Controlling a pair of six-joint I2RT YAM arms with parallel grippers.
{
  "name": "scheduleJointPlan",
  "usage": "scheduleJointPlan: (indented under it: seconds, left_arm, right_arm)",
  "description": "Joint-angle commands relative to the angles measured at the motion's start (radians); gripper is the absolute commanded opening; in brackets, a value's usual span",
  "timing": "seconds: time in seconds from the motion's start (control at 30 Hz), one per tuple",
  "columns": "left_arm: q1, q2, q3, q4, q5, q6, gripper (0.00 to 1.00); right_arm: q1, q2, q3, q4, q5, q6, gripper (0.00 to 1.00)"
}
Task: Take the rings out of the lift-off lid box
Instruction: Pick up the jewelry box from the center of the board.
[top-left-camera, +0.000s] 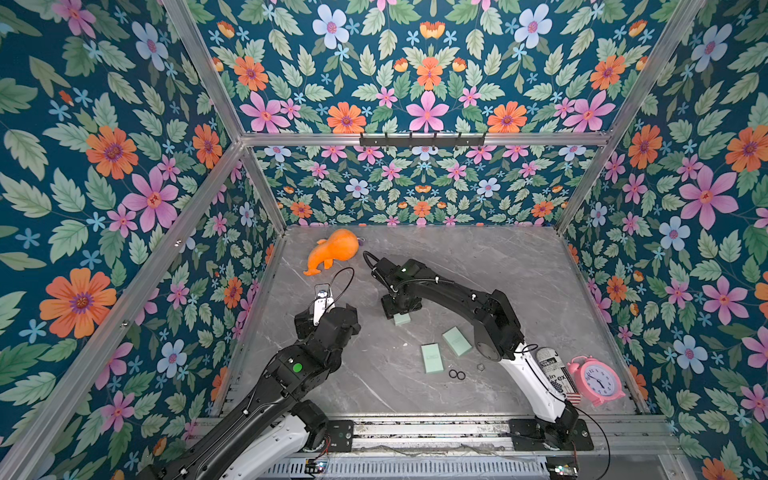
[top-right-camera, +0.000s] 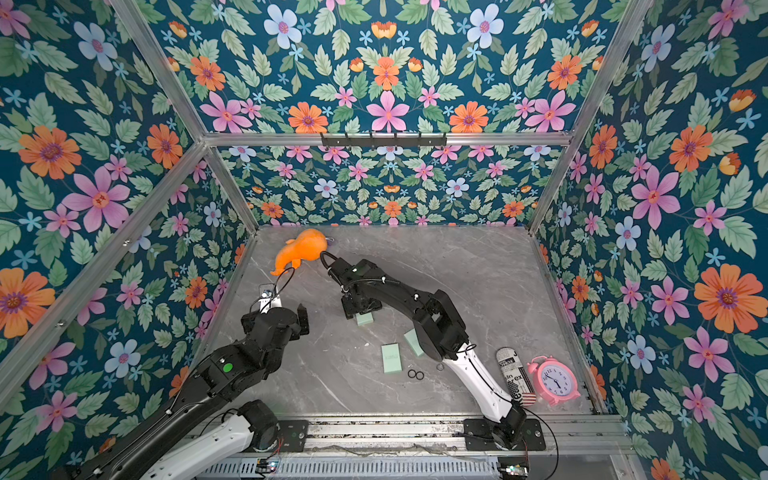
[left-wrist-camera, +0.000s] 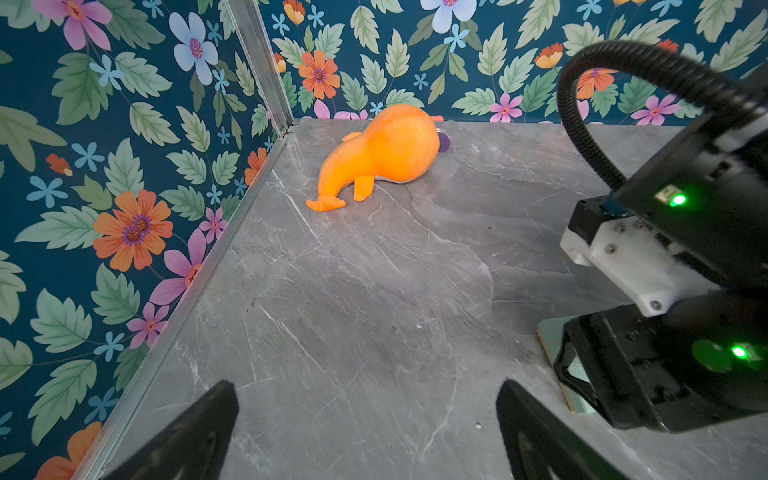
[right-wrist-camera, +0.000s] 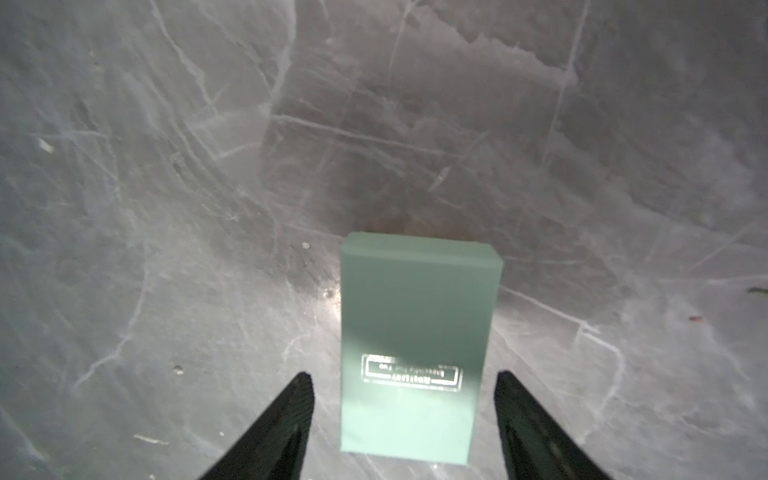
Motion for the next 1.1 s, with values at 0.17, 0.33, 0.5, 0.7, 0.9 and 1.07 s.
scheduleJointPlan:
  seconds: [0.17,0.33,0.5,0.7,0.9,1.07]
  left_arm:
    - [0.004,0.000,0.005,0.013,0.001,0.013,1.00]
    - [0.004,-0.002,0.004,0.012,0.000,0.014,0.99]
    - [0.006,-0.003,0.004,0.012,0.000,0.014,1.00]
    - [0.006,0.001,0.008,0.013,0.023,0.025,1.00]
    - [0.005,0.012,-0.008,0.077,0.191,0.110,1.00]
    - [0.002,-0.013,-0.093,0.229,0.366,0.195,1.00]
  right_arm:
    - [0.001,0.027,0.006,-0.025,0.008,0.013,0.64]
    - [0.001,0.014,-0.008,-0.014,0.009,0.020,0.57]
    - [0.001,-0.001,-0.017,-0.007,0.008,0.021,0.49]
    - [0.001,-0.037,-0.027,-0.031,0.017,0.020,0.43]
    - [-0.005,-0.229,-0.197,0.047,-0.002,0.008,0.43]
    - [-0.013,-0.420,-0.404,0.140,-0.067,-0.012,0.42]
